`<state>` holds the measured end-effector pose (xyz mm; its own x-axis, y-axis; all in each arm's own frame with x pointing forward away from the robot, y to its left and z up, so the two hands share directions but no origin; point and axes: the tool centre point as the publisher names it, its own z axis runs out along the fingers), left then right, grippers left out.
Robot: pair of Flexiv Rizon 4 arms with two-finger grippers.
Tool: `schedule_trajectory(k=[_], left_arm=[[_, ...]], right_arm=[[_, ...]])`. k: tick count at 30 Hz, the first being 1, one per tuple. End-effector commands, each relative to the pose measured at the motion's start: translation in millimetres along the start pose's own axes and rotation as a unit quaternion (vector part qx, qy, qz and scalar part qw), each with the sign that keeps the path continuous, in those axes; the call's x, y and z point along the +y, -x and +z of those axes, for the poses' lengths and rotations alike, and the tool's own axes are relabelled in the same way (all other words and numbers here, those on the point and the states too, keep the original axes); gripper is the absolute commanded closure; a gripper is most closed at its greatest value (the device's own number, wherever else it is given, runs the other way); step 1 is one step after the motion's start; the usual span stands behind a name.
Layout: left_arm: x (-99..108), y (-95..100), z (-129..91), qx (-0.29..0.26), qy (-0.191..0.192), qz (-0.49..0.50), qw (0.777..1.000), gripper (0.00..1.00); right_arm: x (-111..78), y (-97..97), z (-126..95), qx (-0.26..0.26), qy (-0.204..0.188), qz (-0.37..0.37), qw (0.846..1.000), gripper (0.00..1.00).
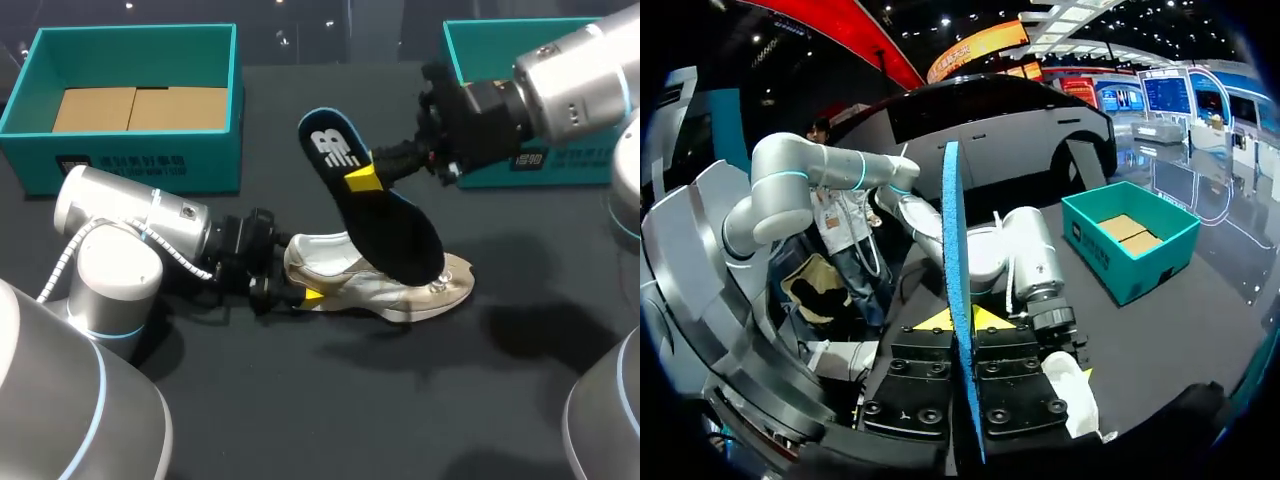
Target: Take the shoe out of the shoebox, open the shoe tongue, remove and reinsert the insole, then place the shoe into the shoebox
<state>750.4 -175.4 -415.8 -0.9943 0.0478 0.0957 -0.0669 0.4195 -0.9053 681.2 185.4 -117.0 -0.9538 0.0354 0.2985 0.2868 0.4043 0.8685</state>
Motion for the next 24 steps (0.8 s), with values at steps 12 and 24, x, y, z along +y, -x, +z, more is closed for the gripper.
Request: schedule_trajectory(k=[12, 24], left_arm=[[3, 0.0, 3, 0.0, 0.001, 0.0, 1.0, 1.0], [3, 0.0, 3, 0.0, 0.001, 0.0, 1.0, 1.0]], right_arm=[[-23.3, -37.0, -48, 0.032, 0.094, 0.034, 0.994, 1.0], [-28.8, -46.7, -56, 0.053, 0.134, 0.045, 0.989, 1.0]])
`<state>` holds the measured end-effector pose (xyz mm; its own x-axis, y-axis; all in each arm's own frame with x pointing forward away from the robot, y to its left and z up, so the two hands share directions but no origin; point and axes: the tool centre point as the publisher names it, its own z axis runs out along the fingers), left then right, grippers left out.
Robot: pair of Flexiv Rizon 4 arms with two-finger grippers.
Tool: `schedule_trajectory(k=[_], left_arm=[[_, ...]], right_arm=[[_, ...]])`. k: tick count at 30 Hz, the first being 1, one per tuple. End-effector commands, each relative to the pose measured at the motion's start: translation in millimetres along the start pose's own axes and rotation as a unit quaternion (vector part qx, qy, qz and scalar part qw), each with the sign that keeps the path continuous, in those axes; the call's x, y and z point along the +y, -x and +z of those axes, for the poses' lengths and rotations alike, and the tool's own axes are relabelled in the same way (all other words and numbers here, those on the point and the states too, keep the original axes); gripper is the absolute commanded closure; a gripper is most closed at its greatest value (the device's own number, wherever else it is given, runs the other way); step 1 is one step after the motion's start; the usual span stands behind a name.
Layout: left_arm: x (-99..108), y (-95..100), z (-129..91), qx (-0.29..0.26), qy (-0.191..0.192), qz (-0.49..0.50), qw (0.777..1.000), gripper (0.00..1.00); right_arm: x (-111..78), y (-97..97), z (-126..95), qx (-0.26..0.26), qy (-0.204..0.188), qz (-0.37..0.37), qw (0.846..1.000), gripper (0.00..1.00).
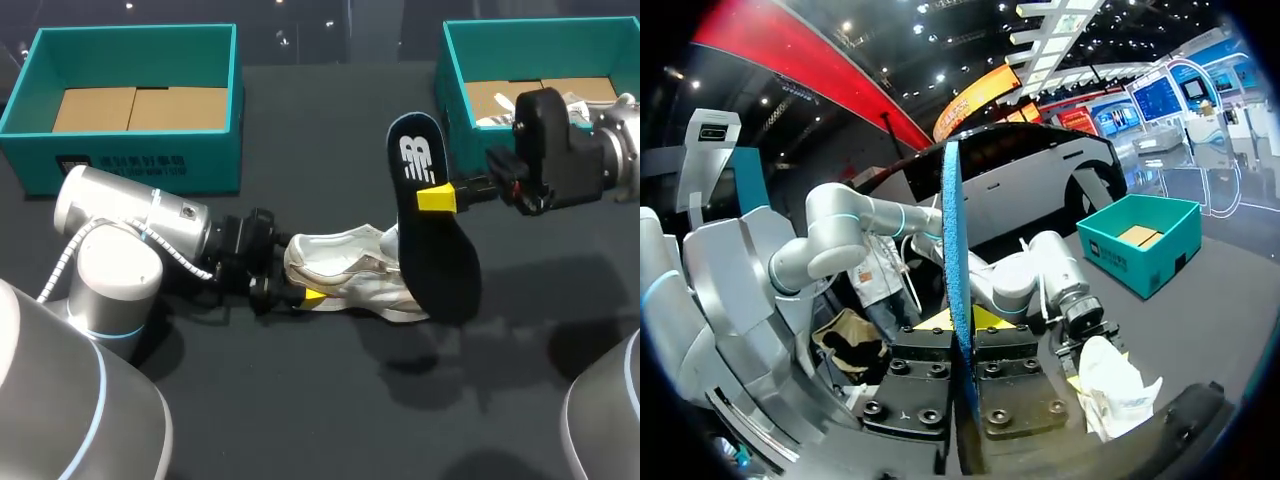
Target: Take the shoe out of the shoebox, open the shoe tongue, remove and reinsert the insole, then place the shoe into the shoebox
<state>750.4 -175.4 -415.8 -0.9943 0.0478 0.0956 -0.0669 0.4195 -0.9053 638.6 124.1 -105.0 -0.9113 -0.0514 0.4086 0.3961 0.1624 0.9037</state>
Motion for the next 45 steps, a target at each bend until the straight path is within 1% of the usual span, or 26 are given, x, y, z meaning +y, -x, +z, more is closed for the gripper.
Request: schedule_trajectory(k=[1, 4, 6, 12, 15, 22, 28, 39, 40, 41, 42, 43, 45], left_arm=[[3, -0.1, 2, 0.0, 0.001, 0.0, 1.0, 1.0], [3, -0.1, 2, 0.0, 0.001, 0.0, 1.0, 1.0], [3, -0.1, 2, 0.0, 0.001, 0.0, 1.0, 1.0], [3, -0.1, 2, 0.0, 0.001, 0.0, 1.0, 1.0], [3, -0.1, 2, 0.0, 0.001, 0.0, 1.0, 1.0], [3, -0.1, 2, 0.0, 0.001, 0.0, 1.0, 1.0], [3, -0.1, 2, 0.0, 0.001, 0.0, 1.0, 1.0], [2, 0.1, 2, 0.0, 0.002, -0.001, 1.0, 1.0], [2, 0.2, 2, 0.0, 0.005, -0.001, 1.0, 0.98], [2, 0.5, 1, -0.001, 0.006, -0.001, 1.0, 0.62], [2, 0.5, 0, -0.001, 0.01, -0.002, 1.0, 0.45], [3, 0.4, -1, -0.004, 0.013, -0.001, 1.0, 0.0], [3, -0.2, -4, -0.007, 0.016, -0.003, 1.0, 0.0]], right_arm=[[-2.9, -4.3, 1, -0.005, 0.007, 0.0, 1.0, 1.0], [-3.4, -5.0, 2, -0.005, 0.01, 0.003, 1.0, 1.0], [-4.3, -8.4, 3, -0.017, 0.02, 0.02, 0.999, 1.0], [-6.9, -23.5, -1, -0.014, 0.044, 0.022, 0.999, 1.0], [-5.9, -29.0, -4, -0.015, 0.05, 0.021, 0.998, 1.0], [-0.6, -35.0, 1, -0.017, 0.065, 0.033, 0.997, 1.0], [8.1, -41.3, 1, -0.022, 0.065, 0.031, 0.997, 1.0], [8.4, -41.8, 0, -0.023, 0.065, 0.032, 0.997, 1.0], [8.4, -41.8, 0, -0.023, 0.065, 0.032, 0.997, 1.0], [8.4, -41.8, 0, -0.023, 0.065, 0.032, 0.997, 1.0], [8.4, -41.8, 0, -0.023, 0.065, 0.032, 0.997, 1.0], [8.4, -41.8, 0, -0.023, 0.065, 0.032, 0.997, 1.0], [8.4, -41.8, 0, -0.023, 0.065, 0.032, 0.997, 1.0]])
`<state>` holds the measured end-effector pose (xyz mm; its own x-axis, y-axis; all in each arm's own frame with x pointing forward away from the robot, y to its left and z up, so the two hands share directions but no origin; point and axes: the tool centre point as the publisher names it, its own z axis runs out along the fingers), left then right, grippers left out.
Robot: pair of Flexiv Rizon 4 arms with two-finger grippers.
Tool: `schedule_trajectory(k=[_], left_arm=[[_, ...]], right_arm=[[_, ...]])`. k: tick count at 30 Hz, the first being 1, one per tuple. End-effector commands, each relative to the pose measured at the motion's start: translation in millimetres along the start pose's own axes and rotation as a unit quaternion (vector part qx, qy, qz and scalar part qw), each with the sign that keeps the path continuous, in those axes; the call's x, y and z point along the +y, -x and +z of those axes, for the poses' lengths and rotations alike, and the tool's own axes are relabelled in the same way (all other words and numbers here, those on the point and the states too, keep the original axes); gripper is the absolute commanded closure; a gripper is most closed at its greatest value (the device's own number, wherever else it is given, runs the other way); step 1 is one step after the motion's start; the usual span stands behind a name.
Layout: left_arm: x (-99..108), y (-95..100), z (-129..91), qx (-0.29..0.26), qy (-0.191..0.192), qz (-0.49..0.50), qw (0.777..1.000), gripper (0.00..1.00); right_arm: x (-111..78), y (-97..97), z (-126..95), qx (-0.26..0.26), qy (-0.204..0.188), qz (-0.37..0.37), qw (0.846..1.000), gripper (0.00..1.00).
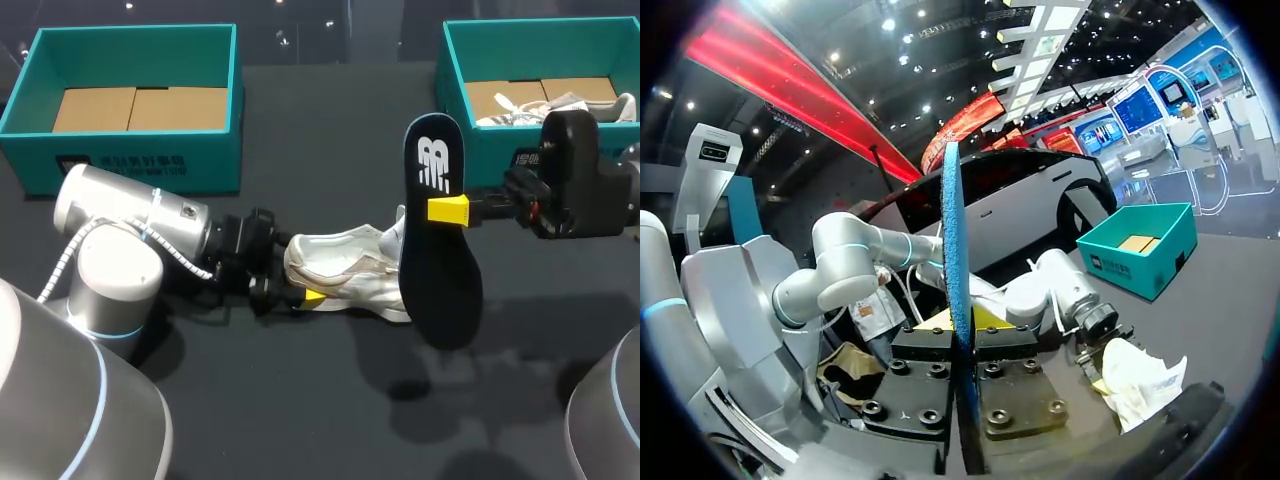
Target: Take the shoe out of the shoebox, open the shoe tongue, remove and reinsert the insole, then place the shoe into the shoebox
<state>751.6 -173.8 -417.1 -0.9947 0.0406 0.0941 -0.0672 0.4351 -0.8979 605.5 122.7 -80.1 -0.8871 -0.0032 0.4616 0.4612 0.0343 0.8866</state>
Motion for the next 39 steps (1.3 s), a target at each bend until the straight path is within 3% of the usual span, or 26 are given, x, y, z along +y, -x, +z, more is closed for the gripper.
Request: schedule_trajectory(k=[1, 6, 11, 26, 30, 34, 39], left_arm=[[1, -1.7, -5, -0.005, 0.011, -0.003, 1.0, 0.0], [3, -3.0, -16, -0.008, 0.058, -0.005, 0.998, 0.0], [-5, 1.7, -38, -0.031, 0.146, 0.005, 0.989, 0.0], [-9, 2.1, -39, -0.02, 0.152, 0.005, 0.988, 0.0], [-19, 3.8, -43, -0.022, 0.237, 0.029, 0.971, 0.0], [-32, 8.2, -52, -0.041, 0.351, 0.045, 0.935, 0.0], [-32, 8.2, -52, -0.041, 0.351, 0.045, 0.935, 0.0]], right_arm=[[-0.9, -1.3, 1, -0.002, 0.0, 0.0, 1.0, 1.0], [-0.9, -1.3, 1, -0.002, 0.0, 0.0, 1.0, 1.0], [-0.9, -1.3, 1, -0.002, 0.0, 0.0, 1.0, 1.0], [-0.9, -1.3, 1, -0.002, 0.0, 0.0, 1.0, 1.0], [-0.9, -1.3, 1, -0.002, 0.0, 0.0, 1.0, 1.0], [-0.9, -1.3, 1, -0.002, 0.0, 0.0, 1.0, 1.0], [-0.9, -1.3, 1, -0.002, 0.0, 0.0, 1.0, 1.0]])
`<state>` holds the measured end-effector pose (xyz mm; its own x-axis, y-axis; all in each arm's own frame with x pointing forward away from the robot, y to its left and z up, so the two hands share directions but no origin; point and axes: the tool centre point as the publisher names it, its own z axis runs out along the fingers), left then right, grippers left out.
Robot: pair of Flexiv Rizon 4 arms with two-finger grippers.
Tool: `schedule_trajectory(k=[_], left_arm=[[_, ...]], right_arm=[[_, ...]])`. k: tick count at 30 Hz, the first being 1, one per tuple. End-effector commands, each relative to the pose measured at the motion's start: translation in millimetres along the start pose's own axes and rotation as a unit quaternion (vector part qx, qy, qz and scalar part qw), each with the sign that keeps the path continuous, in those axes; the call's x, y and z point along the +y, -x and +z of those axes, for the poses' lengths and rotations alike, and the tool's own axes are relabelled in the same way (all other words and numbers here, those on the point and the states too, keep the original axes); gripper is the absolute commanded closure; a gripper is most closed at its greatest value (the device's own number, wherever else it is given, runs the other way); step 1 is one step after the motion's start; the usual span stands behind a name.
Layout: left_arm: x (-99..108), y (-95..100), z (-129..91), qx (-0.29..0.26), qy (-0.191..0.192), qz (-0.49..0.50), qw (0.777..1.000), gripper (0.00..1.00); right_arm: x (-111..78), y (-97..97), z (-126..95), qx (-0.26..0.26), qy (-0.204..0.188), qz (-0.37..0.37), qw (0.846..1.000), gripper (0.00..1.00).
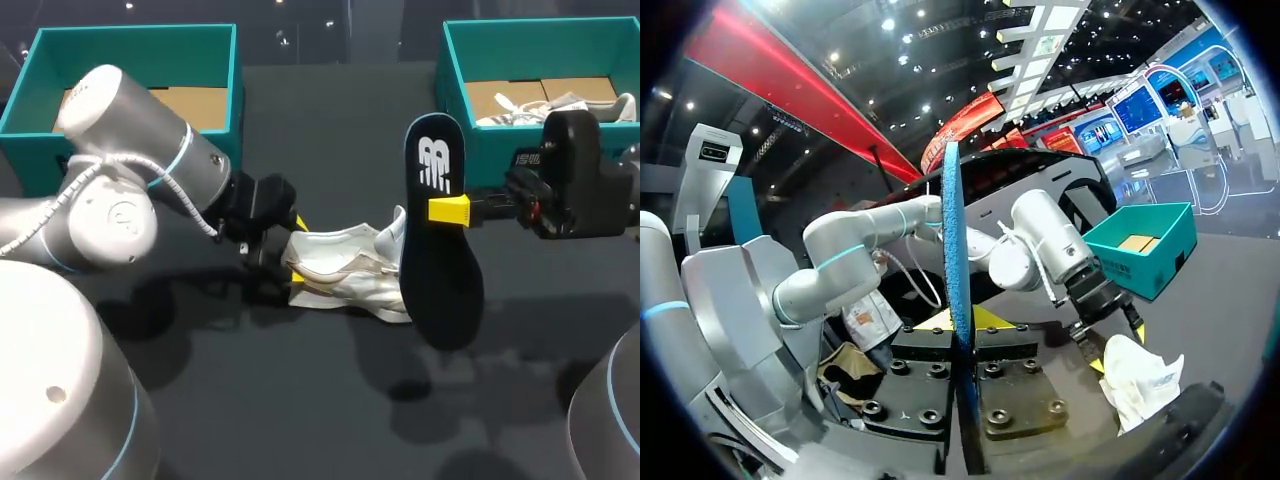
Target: Take the shoe out of the shoebox, open the shoe tongue, remove and reinsert the insole, then place the shoe into the shoebox
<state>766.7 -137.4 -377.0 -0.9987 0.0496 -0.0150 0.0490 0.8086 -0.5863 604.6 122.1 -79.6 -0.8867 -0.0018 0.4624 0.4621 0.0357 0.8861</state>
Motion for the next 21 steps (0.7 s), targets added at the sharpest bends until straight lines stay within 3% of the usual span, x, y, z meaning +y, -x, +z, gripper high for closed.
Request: schedule_trajectory(k=[1, 13, 21], left_arm=[[-8.9, -0.4, -6.2, -0.005, 0.11, 0.003, 0.994, 0.0], [-8.9, -0.4, -6.2, -0.005, 0.11, 0.003, 0.994, 0.0], [-18.8, 6.8, -0.2, 0.024, 0.174, 0.032, 0.984, 0.0]], right_arm=[[-1.0, -0.3, 1.4, -0.001, 0.001, 0.0, 1.0, 1.0], [-1.0, -0.3, 1.4, -0.001, 0.001, 0.0, 1.0, 1.0], [-1.0, -0.3, 1.4, -0.001, 0.001, 0.0, 1.0, 1.0]])
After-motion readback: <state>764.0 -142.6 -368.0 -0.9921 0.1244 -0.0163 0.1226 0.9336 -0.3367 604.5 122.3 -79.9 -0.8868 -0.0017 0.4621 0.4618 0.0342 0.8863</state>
